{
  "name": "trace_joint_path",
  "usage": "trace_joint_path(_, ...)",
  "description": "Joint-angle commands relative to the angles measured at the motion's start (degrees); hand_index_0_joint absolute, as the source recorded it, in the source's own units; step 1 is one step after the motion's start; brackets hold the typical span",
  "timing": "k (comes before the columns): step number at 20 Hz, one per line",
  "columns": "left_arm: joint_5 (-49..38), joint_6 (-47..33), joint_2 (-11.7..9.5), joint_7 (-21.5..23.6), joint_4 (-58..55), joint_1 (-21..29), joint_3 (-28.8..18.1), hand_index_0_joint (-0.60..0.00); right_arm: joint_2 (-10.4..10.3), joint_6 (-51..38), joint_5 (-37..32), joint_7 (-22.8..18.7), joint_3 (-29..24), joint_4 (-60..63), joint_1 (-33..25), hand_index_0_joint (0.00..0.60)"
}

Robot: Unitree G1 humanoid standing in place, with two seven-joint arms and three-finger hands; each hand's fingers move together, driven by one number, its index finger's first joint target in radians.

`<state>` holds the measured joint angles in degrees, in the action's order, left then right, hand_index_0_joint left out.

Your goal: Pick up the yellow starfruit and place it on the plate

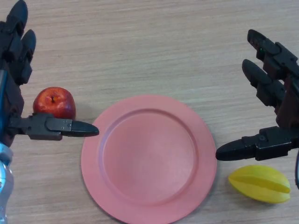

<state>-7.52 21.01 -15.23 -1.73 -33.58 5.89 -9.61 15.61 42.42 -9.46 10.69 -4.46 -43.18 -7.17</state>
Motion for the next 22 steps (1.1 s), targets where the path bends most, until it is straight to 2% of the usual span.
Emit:
trace_joint_path(1, 0.00, -6.90, -2.01, 1.83, -2.51, 2.32, -1.99, 0.000, 1.05, -9.13, -0.37, -0.39, -2.38, -3.15, -1.97, 0.000)
trace_joint_path(7, 0.78, -7.52, -1.59, 1.94, -2.85, 1.38, -1.68, 0.000, 0.96, -10.04, 0.46, -0.02, -2.10, -3.01, -1.59, 0.000)
trace_joint_path(11, -0.82, -6.47, -1.63, 2.04, -4.15, 0.77, -2.89, 0.000, 2.21, -10.63, 3.43, 3.05, -3.35, -3.65, -0.52, 0.000)
trace_joint_path(14, -3.22, -4.46, -2.02, 3.19, -2.65, 1.56, -3.15, 0.000, 2.28, -7.25, 6.23, 4.28, -4.56, -5.44, 0.71, 0.000)
trace_joint_path(17, -2.69, -4.71, -1.97, 2.92, -1.13, 1.56, -2.38, 0.000, 3.03, -9.80, 14.81, 6.48, -3.26, -4.56, 2.29, 0.000)
trace_joint_path(19, -3.94, -3.91, -2.00, 2.62, -0.04, 2.10, -2.66, 0.000, 2.72, -15.09, 22.39, 8.85, -2.90, -2.05, 3.90, 0.000)
trace_joint_path(20, -3.94, -4.88, -2.05, 2.97, 0.94, 2.33, -2.47, 0.000, 2.77, -18.42, 26.65, 10.63, -3.25, -0.45, 5.06, 0.000)
trace_joint_path(22, -2.47, -7.67, -1.96, 2.70, 2.67, 2.07, -1.61, 0.000, 2.26, -23.92, 30.81, 13.34, -5.57, 2.05, 7.48, 0.000)
